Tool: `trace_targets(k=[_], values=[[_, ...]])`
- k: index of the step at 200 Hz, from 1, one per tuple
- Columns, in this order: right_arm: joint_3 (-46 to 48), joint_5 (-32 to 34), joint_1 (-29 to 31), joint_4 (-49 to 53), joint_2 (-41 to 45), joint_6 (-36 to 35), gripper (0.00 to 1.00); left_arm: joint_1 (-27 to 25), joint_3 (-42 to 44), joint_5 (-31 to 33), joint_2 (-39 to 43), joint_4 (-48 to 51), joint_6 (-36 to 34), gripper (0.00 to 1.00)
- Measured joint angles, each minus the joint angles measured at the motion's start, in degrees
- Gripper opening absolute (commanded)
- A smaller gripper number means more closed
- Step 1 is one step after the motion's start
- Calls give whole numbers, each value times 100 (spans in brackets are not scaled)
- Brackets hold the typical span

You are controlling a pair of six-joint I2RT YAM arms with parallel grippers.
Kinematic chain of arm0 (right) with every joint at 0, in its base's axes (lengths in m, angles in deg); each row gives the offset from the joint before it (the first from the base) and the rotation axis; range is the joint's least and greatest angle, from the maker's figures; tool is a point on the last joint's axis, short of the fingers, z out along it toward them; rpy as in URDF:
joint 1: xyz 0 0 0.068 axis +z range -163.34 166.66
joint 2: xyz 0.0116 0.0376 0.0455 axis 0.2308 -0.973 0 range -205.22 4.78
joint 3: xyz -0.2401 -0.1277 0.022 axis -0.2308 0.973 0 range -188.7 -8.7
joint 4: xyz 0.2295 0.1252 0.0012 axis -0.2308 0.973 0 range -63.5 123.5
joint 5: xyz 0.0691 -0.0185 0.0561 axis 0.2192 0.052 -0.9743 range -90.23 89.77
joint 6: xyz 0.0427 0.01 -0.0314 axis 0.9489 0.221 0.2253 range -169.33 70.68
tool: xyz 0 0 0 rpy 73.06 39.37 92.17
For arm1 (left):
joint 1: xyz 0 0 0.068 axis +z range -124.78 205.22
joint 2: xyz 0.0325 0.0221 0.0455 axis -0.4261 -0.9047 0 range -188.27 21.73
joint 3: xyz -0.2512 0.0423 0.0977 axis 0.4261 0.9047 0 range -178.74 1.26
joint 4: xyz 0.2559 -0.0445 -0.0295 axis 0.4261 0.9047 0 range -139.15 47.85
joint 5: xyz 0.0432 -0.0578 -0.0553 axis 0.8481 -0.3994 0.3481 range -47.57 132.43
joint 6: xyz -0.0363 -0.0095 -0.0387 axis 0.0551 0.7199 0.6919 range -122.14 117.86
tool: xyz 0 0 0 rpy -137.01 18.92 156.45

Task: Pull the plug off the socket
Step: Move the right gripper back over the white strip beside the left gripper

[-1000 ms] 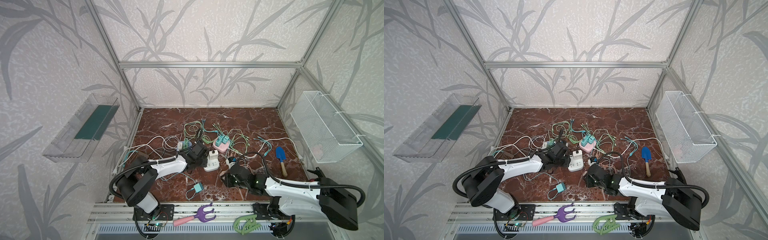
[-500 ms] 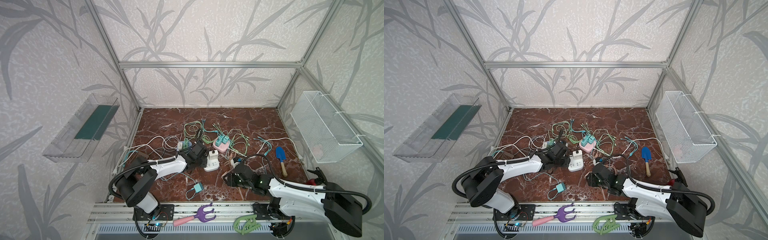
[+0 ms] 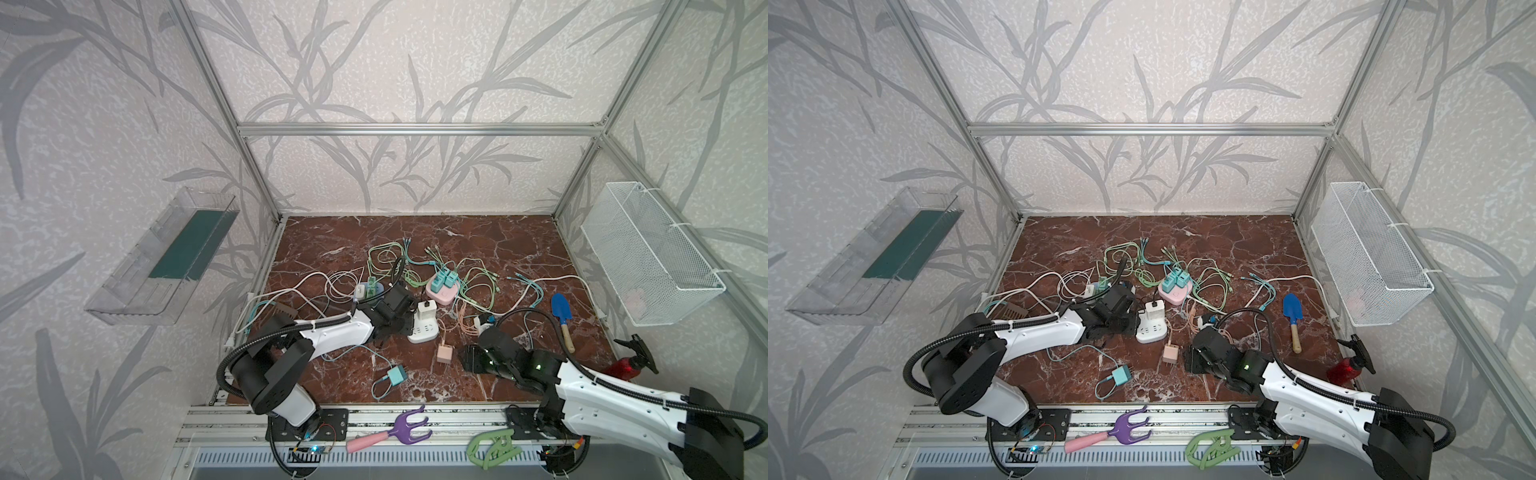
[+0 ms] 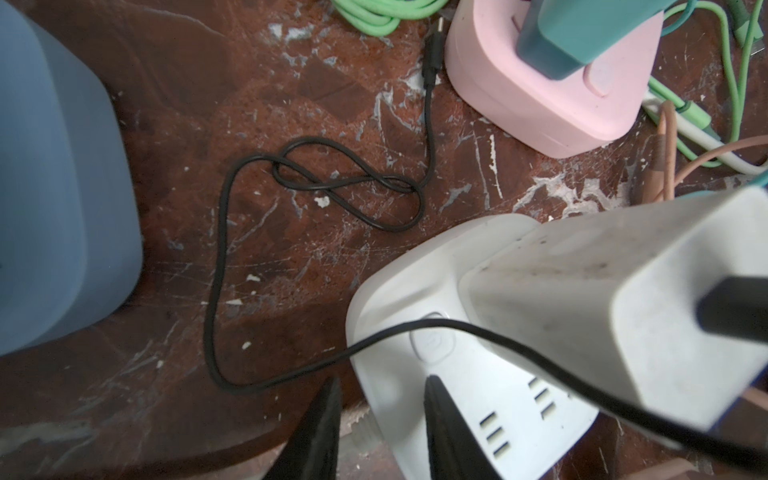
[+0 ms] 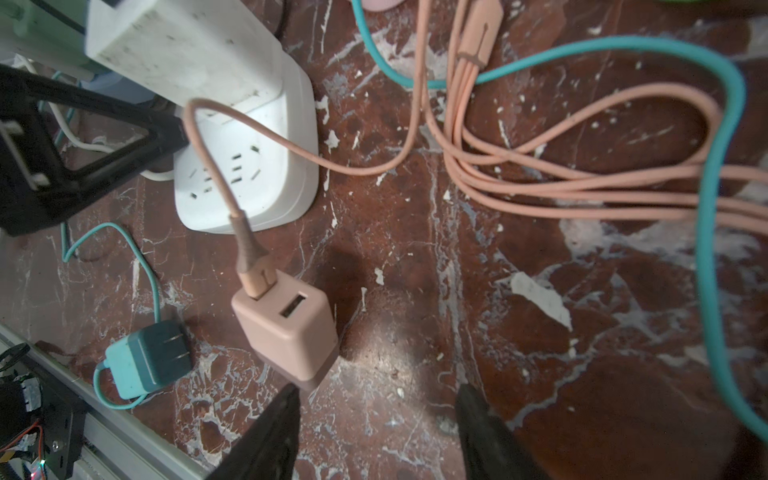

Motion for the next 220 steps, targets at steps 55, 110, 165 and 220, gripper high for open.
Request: trace_targets(k=[55,110,165,220], values=[[-782,264,0,109,-409,-922,62,-4,13,52,76,149,2,36],[-1423,479,24,-63,-1261,-1836,72,-4,50,109,146,227,2,36],[-2114,817,131,-289,-2337,-2284,78,-2,92,136,197,280,15,36],[-2677,988,157,-389,-3176,-2452,80,9,313,177,372,380,63,37]])
